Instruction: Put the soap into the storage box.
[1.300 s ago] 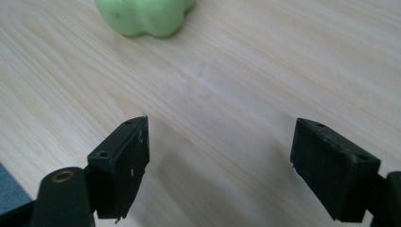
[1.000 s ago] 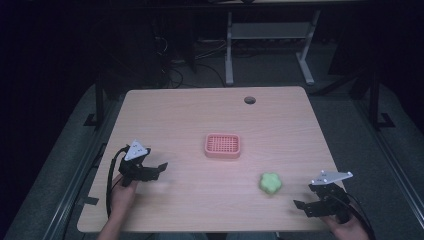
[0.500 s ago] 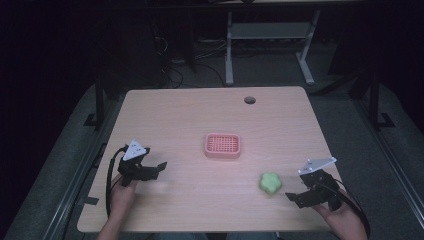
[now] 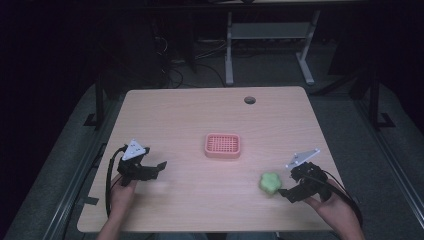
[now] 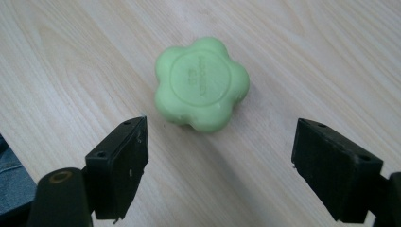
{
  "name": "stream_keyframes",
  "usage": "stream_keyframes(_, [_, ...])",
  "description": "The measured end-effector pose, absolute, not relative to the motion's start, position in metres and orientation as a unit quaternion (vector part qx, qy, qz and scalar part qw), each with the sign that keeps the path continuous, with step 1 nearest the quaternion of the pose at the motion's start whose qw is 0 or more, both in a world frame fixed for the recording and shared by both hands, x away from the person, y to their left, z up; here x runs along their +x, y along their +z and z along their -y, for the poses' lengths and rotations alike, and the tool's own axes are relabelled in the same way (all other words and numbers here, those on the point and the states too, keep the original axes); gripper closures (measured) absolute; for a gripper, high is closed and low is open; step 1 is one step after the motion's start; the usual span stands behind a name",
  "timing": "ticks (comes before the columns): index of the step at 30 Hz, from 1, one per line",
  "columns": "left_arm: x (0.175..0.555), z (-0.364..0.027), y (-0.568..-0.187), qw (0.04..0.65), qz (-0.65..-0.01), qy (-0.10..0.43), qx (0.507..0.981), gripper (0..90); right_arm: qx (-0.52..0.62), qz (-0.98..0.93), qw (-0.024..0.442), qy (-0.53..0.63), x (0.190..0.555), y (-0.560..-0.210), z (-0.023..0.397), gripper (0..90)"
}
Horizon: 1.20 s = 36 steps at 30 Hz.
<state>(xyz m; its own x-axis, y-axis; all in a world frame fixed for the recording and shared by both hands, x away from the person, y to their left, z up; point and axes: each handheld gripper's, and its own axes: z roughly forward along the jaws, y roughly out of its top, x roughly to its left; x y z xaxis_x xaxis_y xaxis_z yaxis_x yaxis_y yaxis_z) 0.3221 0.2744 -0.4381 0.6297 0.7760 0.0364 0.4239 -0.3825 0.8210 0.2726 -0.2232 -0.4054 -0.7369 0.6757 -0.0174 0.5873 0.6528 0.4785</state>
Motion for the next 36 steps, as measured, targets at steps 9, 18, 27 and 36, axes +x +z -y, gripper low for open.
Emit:
stream_keyframes(9, [0.322,-0.274,-0.438,0.413,-0.373,0.214,0.803,14.4,0.333,-0.913,0.090,0.217,0.281,-0.401,0.209,18.7])
stream_keyframes(18, [0.322,-0.275,-0.438,0.416,-0.373,0.214,0.801,14.4,0.327,-0.920,0.079,0.200,0.290,-0.402,0.193,18.0])
stream_keyframes(27, [0.322,-0.275,-0.438,0.416,-0.374,0.215,0.801,14.4,0.314,-0.931,0.066,0.171,0.301,-0.414,0.178,16.6])
stream_keyframes(36, [0.322,-0.275,-0.437,0.416,-0.373,0.214,0.801,14.4,0.320,-0.934,0.056,0.153,0.308,-0.423,0.171,15.9])
